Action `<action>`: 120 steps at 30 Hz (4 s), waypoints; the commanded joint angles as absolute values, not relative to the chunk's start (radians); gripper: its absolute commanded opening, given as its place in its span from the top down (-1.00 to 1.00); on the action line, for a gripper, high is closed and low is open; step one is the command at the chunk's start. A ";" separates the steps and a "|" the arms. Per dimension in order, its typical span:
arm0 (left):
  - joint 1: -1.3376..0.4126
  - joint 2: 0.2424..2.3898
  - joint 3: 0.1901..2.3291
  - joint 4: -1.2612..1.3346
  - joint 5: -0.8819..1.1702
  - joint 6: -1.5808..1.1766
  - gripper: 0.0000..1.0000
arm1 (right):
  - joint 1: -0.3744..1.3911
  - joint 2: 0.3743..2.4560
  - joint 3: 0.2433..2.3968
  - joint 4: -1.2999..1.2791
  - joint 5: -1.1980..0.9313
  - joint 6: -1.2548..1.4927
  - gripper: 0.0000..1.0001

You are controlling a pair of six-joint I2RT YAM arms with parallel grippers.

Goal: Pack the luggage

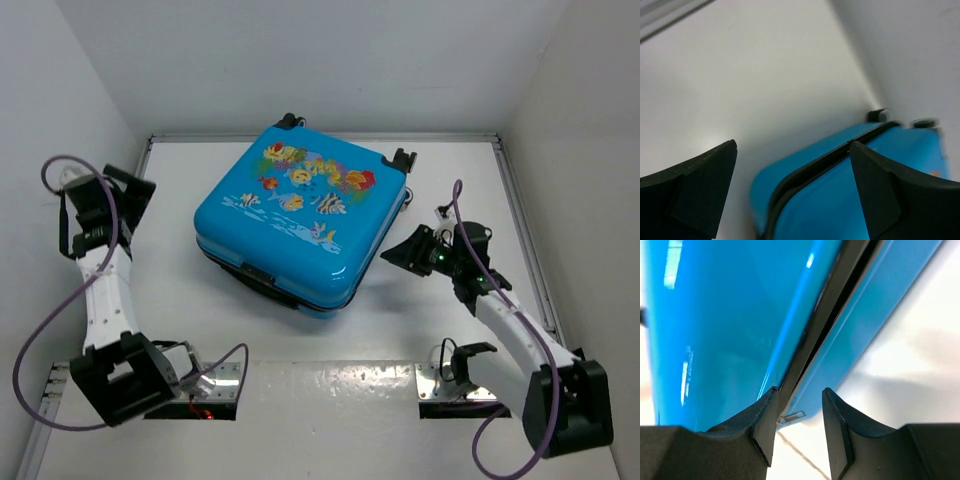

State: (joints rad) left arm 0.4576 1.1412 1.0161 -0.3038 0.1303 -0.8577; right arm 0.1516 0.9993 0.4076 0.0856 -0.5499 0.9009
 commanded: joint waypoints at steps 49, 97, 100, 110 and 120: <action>0.310 1.447 0.950 -0.149 0.422 -0.787 -0.99 | -0.106 0.792 0.465 -0.066 -0.402 0.244 0.27; -0.104 1.723 0.916 -0.294 0.015 -0.861 1.00 | -0.193 0.999 0.525 0.072 -0.529 0.262 0.24; -0.023 1.668 0.882 -0.359 0.015 -0.786 1.00 | -0.151 0.991 0.499 0.097 -0.538 0.247 0.22; 0.238 1.666 0.934 -0.578 0.031 -0.414 1.00 | -0.023 1.057 0.379 0.392 -0.389 0.225 0.22; 0.276 1.735 1.012 -0.629 0.117 -0.367 1.00 | 0.095 1.132 0.319 0.563 -0.504 0.173 0.16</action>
State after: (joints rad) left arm 0.2440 1.6642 1.0580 -0.4515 0.2497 -0.4240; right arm 0.0593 1.1400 0.3405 0.4286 -0.4282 0.2127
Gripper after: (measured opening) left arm 0.146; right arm 0.418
